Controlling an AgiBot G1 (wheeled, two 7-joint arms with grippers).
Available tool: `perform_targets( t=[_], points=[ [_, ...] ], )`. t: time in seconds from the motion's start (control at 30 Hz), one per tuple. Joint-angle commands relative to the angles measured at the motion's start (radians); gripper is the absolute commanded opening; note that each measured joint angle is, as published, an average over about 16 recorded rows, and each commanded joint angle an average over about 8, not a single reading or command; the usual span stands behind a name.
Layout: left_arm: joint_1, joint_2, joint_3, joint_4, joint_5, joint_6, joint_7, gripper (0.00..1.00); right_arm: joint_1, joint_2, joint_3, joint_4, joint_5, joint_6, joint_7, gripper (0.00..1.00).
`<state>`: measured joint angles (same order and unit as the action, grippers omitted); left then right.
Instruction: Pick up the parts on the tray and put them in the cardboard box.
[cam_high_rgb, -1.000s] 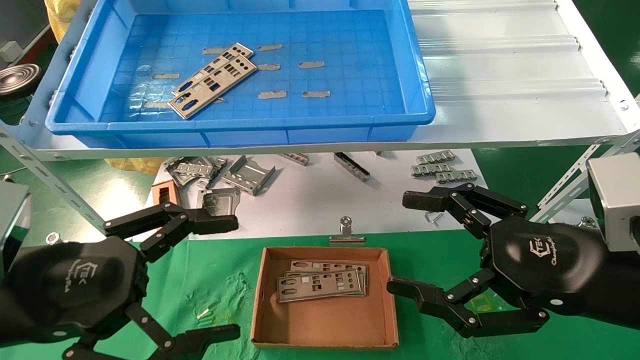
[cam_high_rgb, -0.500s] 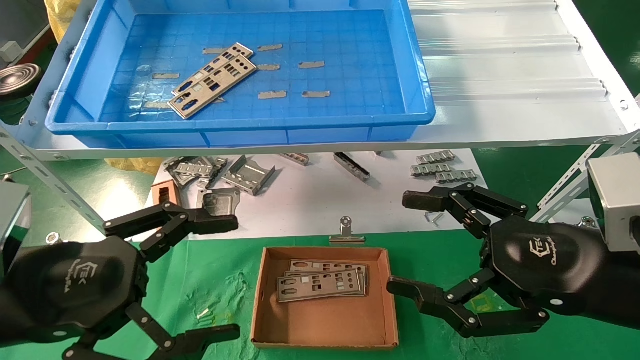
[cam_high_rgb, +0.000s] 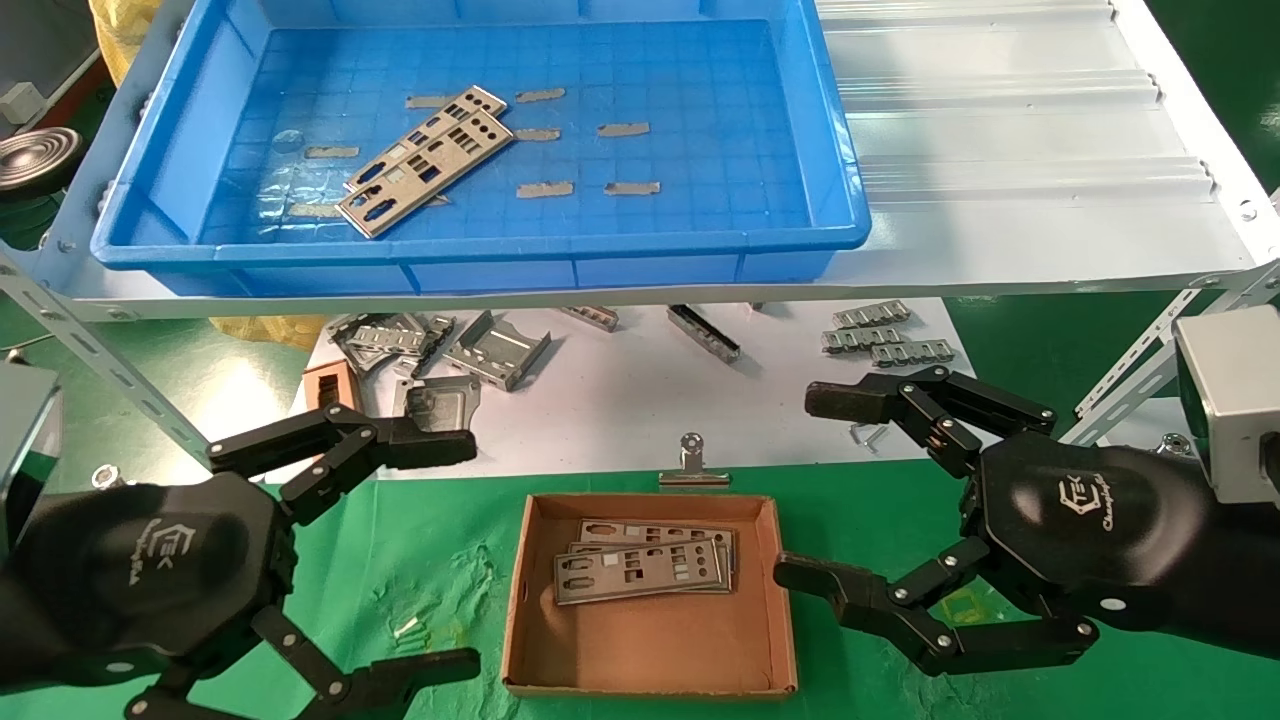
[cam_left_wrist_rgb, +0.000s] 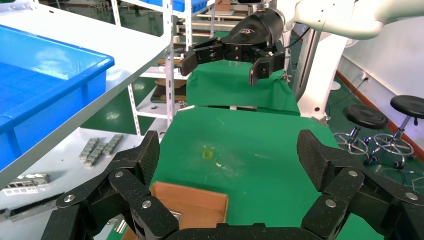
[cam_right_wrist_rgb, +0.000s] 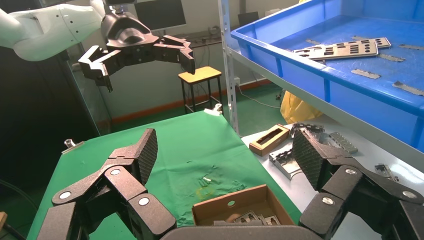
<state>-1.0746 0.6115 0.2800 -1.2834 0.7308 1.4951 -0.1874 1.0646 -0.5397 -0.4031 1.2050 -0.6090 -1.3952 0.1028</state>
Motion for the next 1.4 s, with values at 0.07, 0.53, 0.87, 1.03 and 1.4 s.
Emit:
perform_targets(
  t=[0.07, 0.53, 0.87, 1.03, 1.4],
  points=[
    [0.0, 0.0, 0.0, 0.0, 0.0, 0.0, 0.0, 1.0, 0.0, 0.0, 0.0, 0.0, 0.0, 0.0, 0.0, 1.0],
    [0.0, 0.0, 0.0, 0.0, 0.0, 0.0, 0.0, 1.0, 0.0, 0.0, 0.0, 0.0, 0.0, 0.0, 0.0, 1.0],
    [0.0, 0.0, 0.0, 0.0, 0.0, 0.0, 0.0, 1.0, 0.0, 0.0, 0.0, 0.0, 0.0, 0.0, 0.0, 1.0],
    [0.0, 0.0, 0.0, 0.0, 0.0, 0.0, 0.0, 1.0, 0.0, 0.0, 0.0, 0.0, 0.0, 0.0, 0.0, 1.0],
    [0.0, 0.0, 0.0, 0.0, 0.0, 0.0, 0.0, 1.0, 0.0, 0.0, 0.0, 0.0, 0.0, 0.0, 0.0, 1.0]
  ],
)
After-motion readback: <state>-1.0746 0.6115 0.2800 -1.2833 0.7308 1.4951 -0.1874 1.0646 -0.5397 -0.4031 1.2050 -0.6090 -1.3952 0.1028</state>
